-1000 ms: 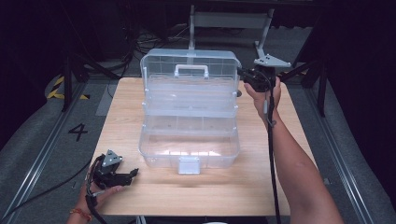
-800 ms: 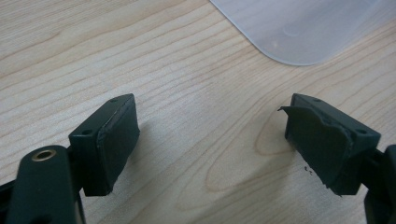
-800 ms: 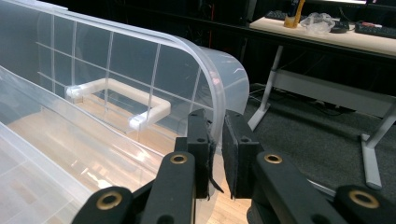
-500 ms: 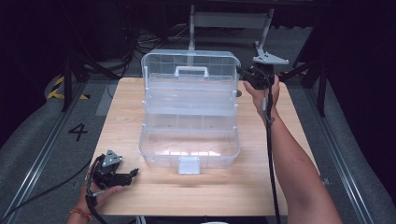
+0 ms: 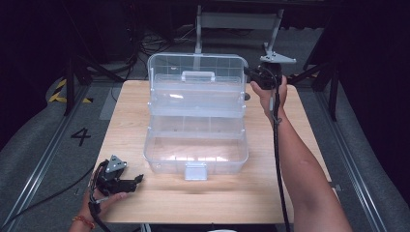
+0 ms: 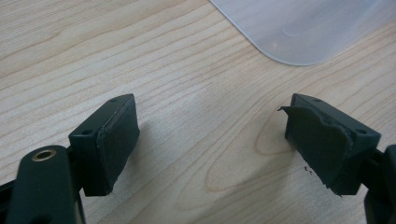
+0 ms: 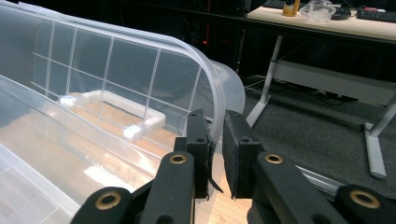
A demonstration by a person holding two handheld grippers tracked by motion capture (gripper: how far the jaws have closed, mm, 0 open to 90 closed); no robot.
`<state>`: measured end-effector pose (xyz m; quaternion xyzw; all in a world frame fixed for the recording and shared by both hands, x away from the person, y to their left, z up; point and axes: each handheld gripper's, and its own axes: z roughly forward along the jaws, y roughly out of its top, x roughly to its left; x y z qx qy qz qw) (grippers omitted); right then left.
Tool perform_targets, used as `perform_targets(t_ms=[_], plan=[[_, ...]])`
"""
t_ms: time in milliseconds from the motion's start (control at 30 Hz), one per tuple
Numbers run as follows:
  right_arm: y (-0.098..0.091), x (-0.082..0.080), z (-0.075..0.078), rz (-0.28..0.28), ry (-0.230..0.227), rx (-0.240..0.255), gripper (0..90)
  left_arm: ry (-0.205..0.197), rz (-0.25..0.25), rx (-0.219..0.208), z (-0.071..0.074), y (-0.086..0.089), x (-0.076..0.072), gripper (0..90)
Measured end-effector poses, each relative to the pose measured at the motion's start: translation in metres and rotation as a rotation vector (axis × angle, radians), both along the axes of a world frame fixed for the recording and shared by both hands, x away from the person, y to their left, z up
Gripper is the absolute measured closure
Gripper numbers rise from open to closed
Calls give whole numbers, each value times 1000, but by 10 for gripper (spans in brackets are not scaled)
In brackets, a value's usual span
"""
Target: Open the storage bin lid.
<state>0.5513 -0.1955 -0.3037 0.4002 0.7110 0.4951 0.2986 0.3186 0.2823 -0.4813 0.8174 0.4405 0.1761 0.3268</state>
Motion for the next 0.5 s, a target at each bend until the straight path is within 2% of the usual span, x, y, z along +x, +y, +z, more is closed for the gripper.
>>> perform_targets(t_ms=[100,500], plan=[[1,3,-2,-4,-3,-1,818,0,2,-8,0,-1,0,178],[1,17,-6,-11,36,19,815,5,0,-6,0,-1,0,178]])
